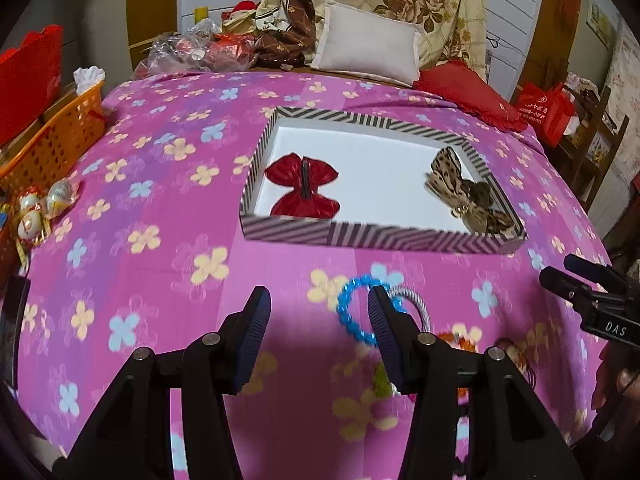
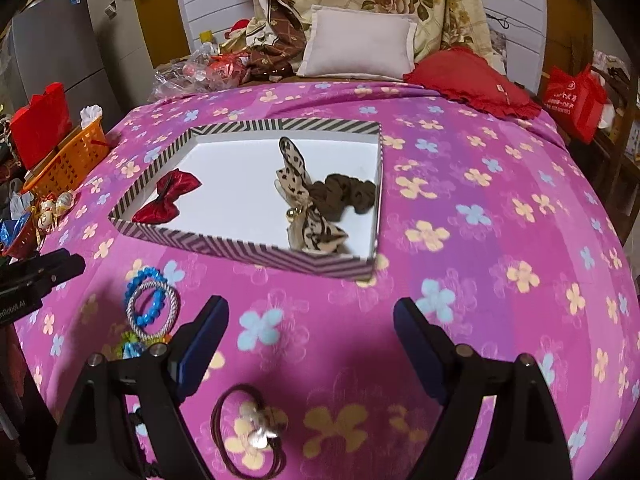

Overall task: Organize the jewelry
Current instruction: 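Move the left tool over the black scrunchie while the right tool nears the brown hair tie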

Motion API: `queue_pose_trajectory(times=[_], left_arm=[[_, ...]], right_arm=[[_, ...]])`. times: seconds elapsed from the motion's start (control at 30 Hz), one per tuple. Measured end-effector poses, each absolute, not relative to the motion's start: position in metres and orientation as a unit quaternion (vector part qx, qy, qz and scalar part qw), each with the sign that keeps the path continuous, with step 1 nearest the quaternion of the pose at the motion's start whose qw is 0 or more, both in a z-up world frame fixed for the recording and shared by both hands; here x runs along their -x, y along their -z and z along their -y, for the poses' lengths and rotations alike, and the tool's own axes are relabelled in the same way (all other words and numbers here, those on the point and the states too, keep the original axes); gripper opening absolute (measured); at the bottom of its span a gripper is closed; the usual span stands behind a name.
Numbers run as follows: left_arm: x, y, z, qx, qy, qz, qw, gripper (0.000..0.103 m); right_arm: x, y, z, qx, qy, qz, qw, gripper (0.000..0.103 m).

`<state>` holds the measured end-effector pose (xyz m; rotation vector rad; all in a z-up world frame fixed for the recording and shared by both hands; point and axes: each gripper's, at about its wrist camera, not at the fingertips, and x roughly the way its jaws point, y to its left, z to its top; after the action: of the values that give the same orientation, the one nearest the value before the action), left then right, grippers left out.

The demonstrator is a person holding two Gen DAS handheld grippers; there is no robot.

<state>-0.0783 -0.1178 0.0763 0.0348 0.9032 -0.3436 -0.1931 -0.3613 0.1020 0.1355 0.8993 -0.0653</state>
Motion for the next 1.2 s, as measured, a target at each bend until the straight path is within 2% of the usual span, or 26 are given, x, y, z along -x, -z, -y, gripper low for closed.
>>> queue_pose_trajectory(times=[0.73,1.2], left_arm=[[0.142,-0.064,0.122,-0.022,0.208,-0.459,0.863,0.028],[0.178,-0.039,0.152,-0.052,0.258,-0.495,0.828,0.028]], right_arm=[[0.254,-0.085,0.345,-0.033,0.009,-0.460,0.887,0.088],[0.264,-0.069,0.337,-0.017,-0.004,-0.474,0.880,0.088]])
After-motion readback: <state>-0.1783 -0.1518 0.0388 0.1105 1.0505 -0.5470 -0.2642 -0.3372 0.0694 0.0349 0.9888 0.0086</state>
